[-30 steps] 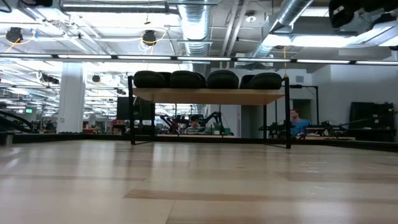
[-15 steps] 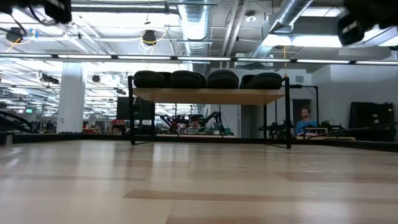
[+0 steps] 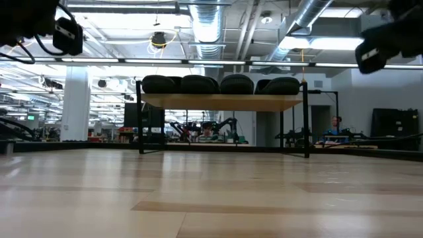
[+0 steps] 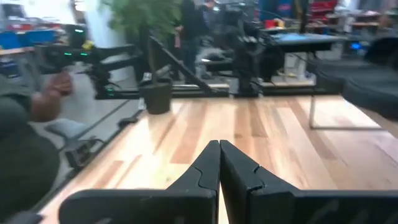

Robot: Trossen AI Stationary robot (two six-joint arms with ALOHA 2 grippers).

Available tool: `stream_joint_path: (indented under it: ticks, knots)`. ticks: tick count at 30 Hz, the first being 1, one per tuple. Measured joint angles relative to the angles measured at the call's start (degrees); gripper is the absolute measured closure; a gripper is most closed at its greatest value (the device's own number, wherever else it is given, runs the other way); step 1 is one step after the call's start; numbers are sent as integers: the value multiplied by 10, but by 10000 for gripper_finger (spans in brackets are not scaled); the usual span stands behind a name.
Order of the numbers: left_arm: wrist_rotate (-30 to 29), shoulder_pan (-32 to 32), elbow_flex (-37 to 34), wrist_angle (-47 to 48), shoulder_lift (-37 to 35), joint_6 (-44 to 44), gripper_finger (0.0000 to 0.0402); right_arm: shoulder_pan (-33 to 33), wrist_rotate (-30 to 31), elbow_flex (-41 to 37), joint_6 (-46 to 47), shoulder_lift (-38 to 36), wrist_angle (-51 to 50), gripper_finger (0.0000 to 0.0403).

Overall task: Pick and place slides into the shelf
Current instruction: Return to Home Position

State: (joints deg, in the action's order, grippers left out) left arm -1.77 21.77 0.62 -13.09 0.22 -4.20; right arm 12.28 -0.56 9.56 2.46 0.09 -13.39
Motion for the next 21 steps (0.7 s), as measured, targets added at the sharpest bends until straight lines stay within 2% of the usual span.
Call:
stream_joint_path:
  ticks: [4,10,21]
  knots:
    - [-2,3,0,-3,0,1,401,0,27,-40,11,1,36,403]
    - [-4,3,-1,0,0,5,401,0,14,-92,0,1,142,403]
    - [-5,3,-1,39,0,3,401,-9,10,-92,-37,13,142,403]
